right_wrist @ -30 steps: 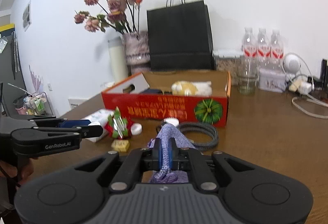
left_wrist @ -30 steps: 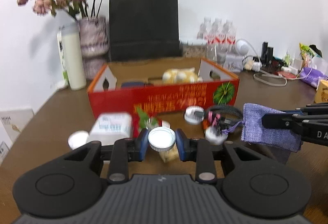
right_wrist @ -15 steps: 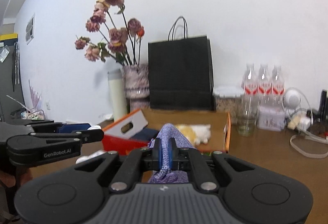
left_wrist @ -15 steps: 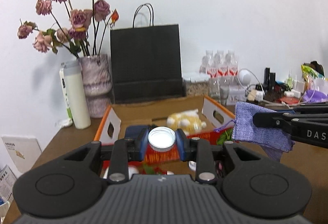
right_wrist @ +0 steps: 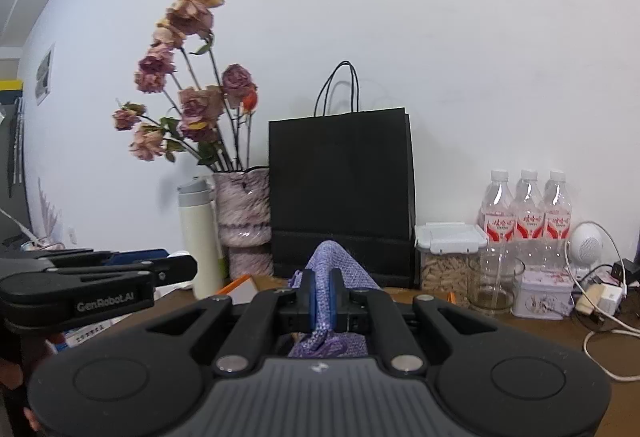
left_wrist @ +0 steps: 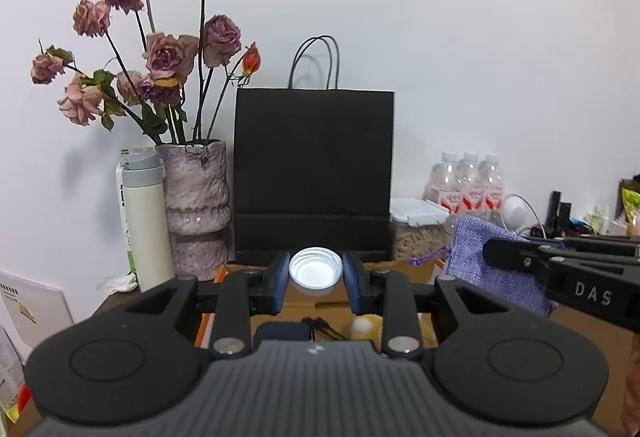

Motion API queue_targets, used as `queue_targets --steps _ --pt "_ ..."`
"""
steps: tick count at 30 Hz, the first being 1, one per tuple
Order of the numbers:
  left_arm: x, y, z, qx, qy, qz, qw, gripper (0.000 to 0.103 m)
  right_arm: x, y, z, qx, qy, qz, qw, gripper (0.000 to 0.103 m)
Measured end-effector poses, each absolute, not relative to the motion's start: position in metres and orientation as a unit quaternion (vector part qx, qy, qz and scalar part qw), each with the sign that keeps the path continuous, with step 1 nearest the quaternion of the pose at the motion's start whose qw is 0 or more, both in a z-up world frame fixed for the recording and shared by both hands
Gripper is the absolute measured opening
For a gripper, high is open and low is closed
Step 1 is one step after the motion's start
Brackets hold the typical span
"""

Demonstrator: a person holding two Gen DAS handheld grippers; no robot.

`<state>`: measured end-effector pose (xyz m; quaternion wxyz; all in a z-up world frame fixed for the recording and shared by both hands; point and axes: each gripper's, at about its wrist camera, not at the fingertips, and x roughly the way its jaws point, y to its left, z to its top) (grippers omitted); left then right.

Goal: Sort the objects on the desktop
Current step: 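Carry the pouch and bottle cap into the box and release both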

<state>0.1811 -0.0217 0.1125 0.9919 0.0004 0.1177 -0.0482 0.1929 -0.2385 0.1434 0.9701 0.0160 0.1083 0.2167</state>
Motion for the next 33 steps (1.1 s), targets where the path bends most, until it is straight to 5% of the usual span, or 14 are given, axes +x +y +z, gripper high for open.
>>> queue_targets --steps 23,26,28,33 --pt "0.295 -0.021 0.04 0.022 0.235 -0.029 0.971 0.029 0.3 -0.211 0.064 -0.021 0.187 0.185 0.965 0.01" --pt "0.294 -0.023 0.041 0.026 0.239 -0.027 0.97 0.033 0.299 -0.211 0.064 -0.023 0.193 0.18 0.964 0.023" --pt "0.295 -0.023 0.041 0.026 0.243 -0.025 0.969 0.057 0.3 -0.211 0.064 -0.023 0.199 0.18 0.963 0.04" --pt "0.292 -0.021 0.044 0.022 0.234 -0.008 0.972 0.098 0.298 -0.211 0.067 -0.028 0.196 0.177 0.964 0.089"
